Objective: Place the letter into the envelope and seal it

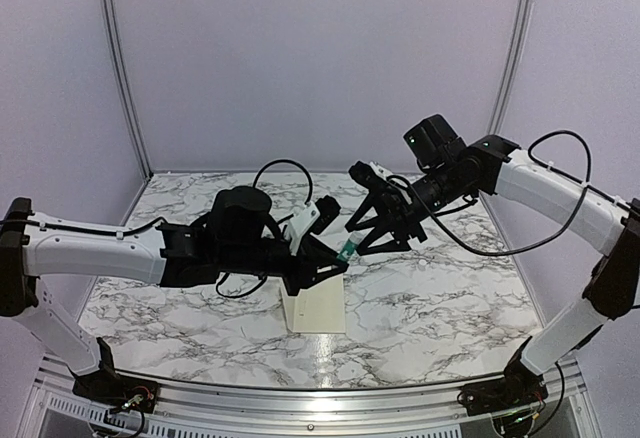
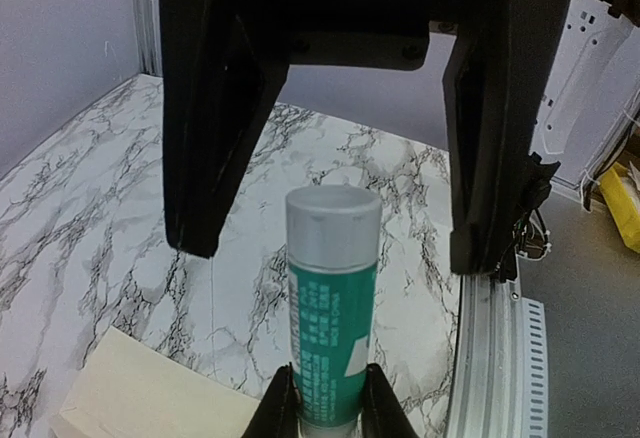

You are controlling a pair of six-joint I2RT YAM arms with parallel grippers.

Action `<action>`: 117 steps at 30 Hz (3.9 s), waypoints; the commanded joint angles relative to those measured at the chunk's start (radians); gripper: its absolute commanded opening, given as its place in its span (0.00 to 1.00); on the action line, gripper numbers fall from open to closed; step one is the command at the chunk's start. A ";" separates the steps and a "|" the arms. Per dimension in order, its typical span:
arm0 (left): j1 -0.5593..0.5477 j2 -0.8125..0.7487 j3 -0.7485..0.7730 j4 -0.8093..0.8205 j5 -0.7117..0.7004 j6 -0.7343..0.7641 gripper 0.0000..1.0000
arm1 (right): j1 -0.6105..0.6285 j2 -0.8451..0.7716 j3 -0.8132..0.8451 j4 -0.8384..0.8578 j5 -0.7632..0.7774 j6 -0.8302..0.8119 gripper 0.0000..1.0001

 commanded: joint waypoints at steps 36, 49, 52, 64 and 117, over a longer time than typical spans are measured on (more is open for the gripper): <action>0.018 -0.009 -0.033 0.196 0.040 -0.094 0.13 | 0.026 0.033 -0.005 0.073 -0.115 0.118 0.22; 0.040 -0.073 -0.097 0.185 -0.076 -0.097 0.42 | 0.017 0.037 0.011 0.082 -0.076 0.124 0.00; 0.094 -0.149 -0.148 0.149 -0.126 -0.100 0.55 | -0.007 0.032 0.029 0.098 0.007 0.123 0.00; 0.387 -0.001 0.037 -0.097 -0.046 -0.232 0.39 | -0.078 0.050 -0.085 0.398 0.249 0.182 0.00; 0.385 0.735 0.530 -0.497 0.205 -0.267 0.04 | 0.051 0.448 -0.160 0.636 0.306 0.114 0.00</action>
